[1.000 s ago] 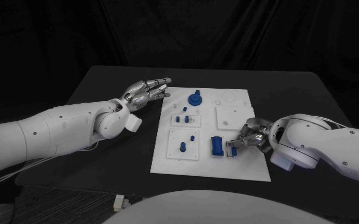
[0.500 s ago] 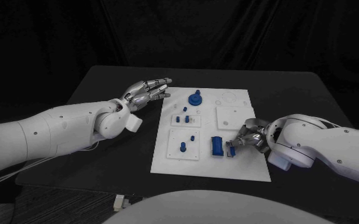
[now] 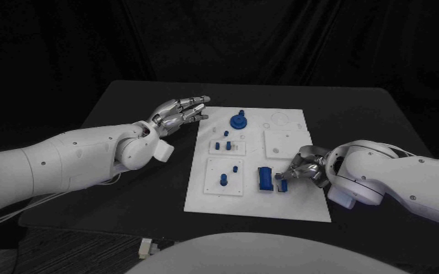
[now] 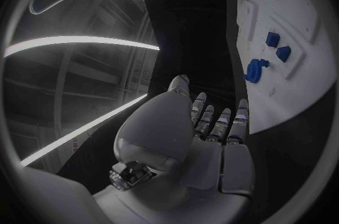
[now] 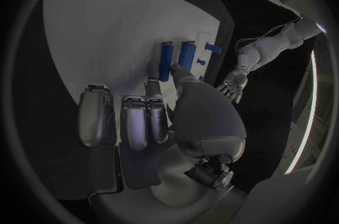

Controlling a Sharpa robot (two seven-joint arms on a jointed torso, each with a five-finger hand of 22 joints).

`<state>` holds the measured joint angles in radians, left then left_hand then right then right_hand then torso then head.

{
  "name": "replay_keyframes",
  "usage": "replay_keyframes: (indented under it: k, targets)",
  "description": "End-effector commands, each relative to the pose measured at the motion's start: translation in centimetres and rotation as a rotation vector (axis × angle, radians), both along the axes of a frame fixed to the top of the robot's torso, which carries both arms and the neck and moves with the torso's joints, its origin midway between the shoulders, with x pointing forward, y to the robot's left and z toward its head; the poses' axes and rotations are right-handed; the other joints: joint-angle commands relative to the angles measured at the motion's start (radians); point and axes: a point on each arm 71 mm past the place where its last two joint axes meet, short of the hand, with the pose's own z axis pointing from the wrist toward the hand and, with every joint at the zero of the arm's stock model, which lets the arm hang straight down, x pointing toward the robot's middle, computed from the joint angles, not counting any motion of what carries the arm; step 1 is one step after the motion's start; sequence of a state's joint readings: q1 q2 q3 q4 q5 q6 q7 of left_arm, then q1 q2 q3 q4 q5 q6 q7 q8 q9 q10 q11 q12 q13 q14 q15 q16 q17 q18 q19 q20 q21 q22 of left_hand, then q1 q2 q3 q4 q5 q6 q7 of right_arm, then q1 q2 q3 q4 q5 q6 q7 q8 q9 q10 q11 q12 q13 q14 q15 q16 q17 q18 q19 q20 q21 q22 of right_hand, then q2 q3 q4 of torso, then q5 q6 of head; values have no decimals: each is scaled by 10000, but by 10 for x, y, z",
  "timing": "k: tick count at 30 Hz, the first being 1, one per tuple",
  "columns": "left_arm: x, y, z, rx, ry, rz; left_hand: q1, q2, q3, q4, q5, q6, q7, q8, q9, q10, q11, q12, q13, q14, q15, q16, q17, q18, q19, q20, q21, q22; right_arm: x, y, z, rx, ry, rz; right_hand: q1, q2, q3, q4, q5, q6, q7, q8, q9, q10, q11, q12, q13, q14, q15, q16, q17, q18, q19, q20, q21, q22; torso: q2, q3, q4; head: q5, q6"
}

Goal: Assemble the parts on the task board

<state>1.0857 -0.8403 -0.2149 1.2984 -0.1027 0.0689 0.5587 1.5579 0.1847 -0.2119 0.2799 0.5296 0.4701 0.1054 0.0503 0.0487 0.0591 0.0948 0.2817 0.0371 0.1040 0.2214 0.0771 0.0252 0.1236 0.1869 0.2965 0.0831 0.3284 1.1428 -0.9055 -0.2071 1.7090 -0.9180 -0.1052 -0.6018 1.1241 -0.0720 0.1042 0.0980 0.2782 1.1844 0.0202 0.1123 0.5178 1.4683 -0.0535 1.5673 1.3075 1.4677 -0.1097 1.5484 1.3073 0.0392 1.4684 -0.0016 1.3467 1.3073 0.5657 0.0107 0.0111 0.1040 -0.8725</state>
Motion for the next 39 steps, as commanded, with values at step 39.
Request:
replay_keyframes:
  k: [39]
  targets:
    - [-1,-2,-2,-180,101,-151,253,-44,157,-102,246,72,153,64,23,20,45,56,8,9,76,41,10,-212,96,-27,42,-85,-1,-1,1,36,-268,-361,-58,422,577,1392,3925,153,-115,475,293,1025,-104,35,2633,924,-82,0,2106,158,128,-31,-169,1905,-1,2,3,-21,-1]
